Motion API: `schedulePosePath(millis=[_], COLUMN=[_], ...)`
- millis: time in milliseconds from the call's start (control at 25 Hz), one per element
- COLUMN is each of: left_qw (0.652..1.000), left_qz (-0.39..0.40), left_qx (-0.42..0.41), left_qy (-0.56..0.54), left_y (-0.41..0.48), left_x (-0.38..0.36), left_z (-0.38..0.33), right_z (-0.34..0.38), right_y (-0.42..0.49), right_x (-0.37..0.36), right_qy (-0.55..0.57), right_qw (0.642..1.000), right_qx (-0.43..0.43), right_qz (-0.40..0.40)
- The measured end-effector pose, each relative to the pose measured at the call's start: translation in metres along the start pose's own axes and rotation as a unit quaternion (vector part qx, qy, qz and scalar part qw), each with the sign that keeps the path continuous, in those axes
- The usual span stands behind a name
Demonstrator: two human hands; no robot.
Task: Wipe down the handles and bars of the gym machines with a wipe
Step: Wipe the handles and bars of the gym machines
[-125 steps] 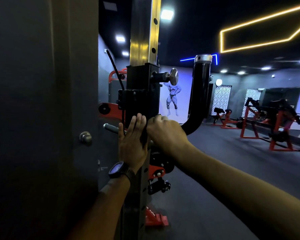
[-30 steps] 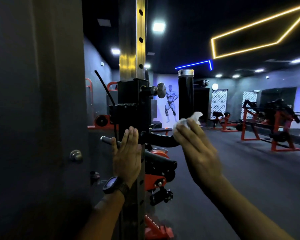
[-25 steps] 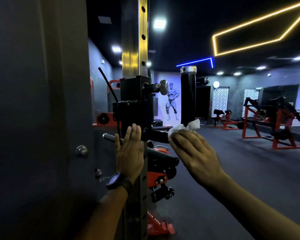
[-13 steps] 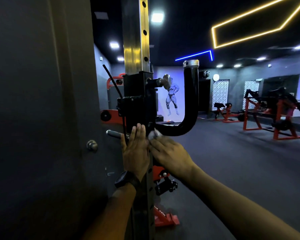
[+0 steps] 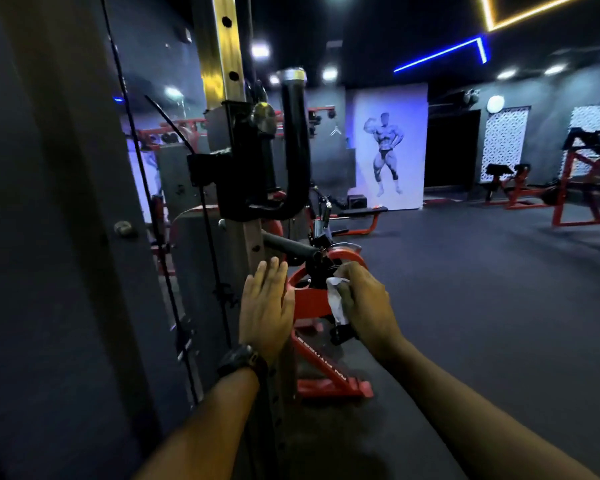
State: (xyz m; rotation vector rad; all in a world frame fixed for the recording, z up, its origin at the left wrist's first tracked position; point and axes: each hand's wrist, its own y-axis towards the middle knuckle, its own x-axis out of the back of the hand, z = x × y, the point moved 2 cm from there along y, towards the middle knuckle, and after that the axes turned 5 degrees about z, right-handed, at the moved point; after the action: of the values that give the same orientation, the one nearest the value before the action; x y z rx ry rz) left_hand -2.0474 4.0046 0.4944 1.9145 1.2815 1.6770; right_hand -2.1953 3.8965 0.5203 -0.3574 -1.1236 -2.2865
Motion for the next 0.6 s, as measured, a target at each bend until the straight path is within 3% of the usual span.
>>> schedulePosePath(millis=[320, 600], left_qw=[0.991, 0.967], left_qz=[0.015, -0.076], left_qx=[0.083, 0.084], left_qy=[0.1, 0.229], left_y=[-0.009, 0.023], left_x=[0.003, -0.016], left_z=[-0.059, -0.051], right_z=[-0.047, -0.087], right_y=[-0.011, 0.044], right_x=[0.021, -0.009], right_qy=[0.141, 0.219], right_qw=[0.99, 0.976], right_qx=[0.003, 0.0], right_qz=[0.002, 0.008])
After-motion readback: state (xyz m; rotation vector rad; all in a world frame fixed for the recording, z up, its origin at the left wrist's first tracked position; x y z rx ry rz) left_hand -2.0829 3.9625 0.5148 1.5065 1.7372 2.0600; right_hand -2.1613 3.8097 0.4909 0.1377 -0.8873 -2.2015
